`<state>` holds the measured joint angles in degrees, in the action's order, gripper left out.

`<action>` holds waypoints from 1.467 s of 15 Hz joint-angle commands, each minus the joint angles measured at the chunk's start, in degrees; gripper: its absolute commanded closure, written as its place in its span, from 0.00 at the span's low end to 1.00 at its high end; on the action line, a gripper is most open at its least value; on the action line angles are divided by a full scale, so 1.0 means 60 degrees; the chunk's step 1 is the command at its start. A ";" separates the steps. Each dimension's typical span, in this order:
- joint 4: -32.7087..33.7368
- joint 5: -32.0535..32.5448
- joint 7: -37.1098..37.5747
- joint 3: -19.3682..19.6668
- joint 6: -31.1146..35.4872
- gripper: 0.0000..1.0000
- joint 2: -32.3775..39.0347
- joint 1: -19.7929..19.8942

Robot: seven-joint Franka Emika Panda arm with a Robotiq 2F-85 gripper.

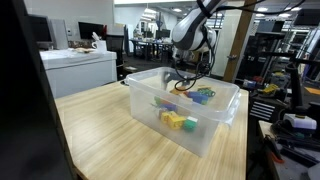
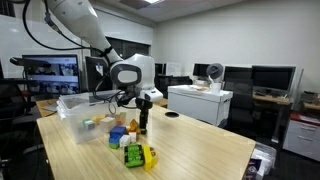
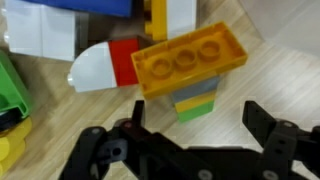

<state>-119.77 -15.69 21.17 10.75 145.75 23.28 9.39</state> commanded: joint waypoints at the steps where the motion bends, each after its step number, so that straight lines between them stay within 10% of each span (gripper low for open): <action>1: 0.0067 0.0083 0.0030 -0.0005 -0.0261 0.00 -0.0080 -0.0030; 7: -0.0102 0.0158 -0.0046 -0.0010 -0.0894 0.07 0.0025 -0.0035; 8: -0.0115 0.0086 -0.0180 -0.0064 -0.0934 0.28 -0.0017 0.0004; 18: -0.0052 0.0123 -0.1152 0.0019 -0.0849 0.88 -0.0633 0.0274; 22: 0.0007 -0.0635 -0.2174 -0.0210 -0.0963 0.89 -0.1784 0.0697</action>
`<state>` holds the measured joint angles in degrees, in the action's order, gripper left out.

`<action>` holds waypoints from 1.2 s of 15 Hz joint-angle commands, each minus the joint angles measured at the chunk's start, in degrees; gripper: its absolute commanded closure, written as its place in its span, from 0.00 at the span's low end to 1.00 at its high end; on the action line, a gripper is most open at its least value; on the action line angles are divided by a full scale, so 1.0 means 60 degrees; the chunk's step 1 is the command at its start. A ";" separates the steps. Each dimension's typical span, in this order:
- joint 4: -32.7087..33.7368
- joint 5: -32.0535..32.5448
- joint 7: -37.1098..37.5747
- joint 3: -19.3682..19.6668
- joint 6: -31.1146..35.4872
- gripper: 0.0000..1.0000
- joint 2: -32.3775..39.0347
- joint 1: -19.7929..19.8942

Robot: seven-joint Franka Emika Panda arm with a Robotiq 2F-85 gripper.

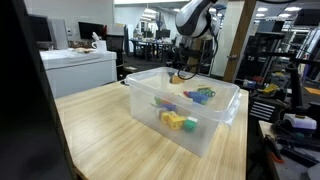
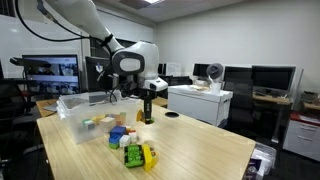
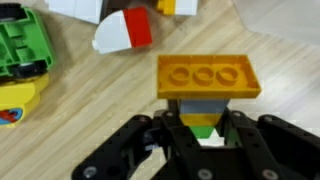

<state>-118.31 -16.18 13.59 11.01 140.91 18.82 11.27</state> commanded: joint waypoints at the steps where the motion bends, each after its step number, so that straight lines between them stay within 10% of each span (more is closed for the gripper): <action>1: -0.0294 -0.0845 -0.1305 -0.0343 -0.0159 0.89 -0.1410 0.0450; 12: -0.2018 -0.2558 -0.5240 -0.0419 -0.3038 0.89 -0.4443 -0.0263; 13: -0.2183 -0.2433 -0.5275 -0.0415 -0.3166 0.39 -0.4538 -0.0330; 18: -0.2484 -0.2301 -0.5337 -0.0359 -0.3177 0.13 -0.4576 -0.0541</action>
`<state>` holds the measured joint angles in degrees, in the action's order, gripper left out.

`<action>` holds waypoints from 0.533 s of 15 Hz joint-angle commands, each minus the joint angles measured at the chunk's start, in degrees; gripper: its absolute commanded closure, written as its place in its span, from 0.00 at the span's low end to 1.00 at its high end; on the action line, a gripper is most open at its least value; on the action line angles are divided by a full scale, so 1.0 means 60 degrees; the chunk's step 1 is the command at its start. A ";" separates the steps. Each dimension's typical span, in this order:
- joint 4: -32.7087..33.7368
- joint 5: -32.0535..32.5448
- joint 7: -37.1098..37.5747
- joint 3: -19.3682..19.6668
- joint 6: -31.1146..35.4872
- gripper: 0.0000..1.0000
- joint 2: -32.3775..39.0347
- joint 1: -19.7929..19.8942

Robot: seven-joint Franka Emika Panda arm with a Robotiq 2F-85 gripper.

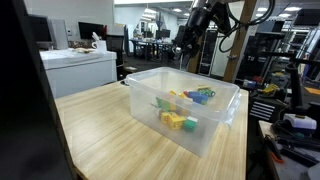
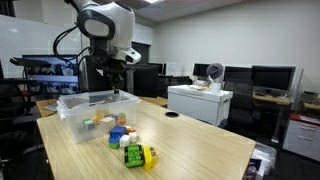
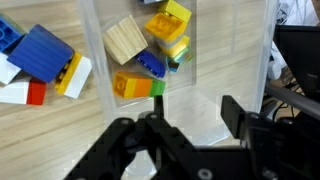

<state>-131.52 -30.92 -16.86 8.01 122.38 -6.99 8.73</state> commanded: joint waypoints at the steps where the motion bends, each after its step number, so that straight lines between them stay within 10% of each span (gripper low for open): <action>1: -0.0201 0.0127 -0.0255 0.0163 -0.0081 0.07 -0.0193 -0.0118; 8: 0.1023 0.0095 0.0096 0.0861 0.1021 0.00 0.1125 0.0347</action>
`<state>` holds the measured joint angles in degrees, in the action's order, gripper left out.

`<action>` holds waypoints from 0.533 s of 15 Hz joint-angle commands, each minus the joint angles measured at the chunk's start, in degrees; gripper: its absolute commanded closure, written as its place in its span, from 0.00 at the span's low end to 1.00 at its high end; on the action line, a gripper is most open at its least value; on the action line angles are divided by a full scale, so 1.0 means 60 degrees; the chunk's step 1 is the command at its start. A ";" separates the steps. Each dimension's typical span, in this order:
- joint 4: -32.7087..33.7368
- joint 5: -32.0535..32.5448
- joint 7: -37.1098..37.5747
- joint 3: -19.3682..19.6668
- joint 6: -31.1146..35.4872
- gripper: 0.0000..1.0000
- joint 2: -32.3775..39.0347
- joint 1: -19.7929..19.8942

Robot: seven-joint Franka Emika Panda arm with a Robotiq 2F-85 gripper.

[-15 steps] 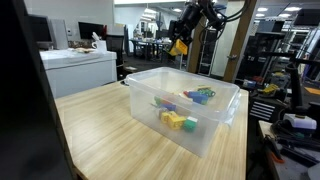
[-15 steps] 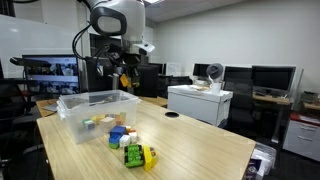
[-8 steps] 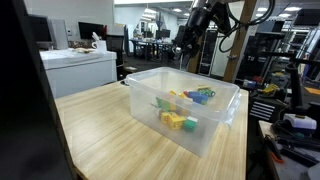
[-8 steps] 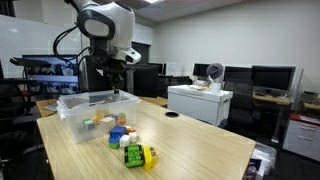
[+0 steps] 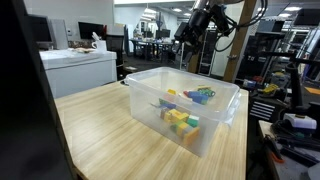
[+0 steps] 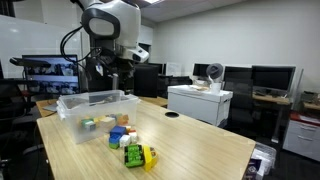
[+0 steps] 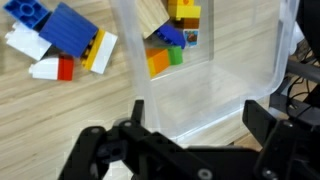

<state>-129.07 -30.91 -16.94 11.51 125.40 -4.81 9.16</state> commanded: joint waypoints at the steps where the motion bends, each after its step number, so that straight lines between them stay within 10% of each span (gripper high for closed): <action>1: 0.0802 0.0115 0.0100 0.0419 0.0845 0.00 0.1059 0.0406; 8: 0.1713 0.1372 -0.1262 0.0812 0.2068 0.00 0.2787 0.1535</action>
<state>-121.00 -26.14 -19.83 16.64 135.89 8.58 15.92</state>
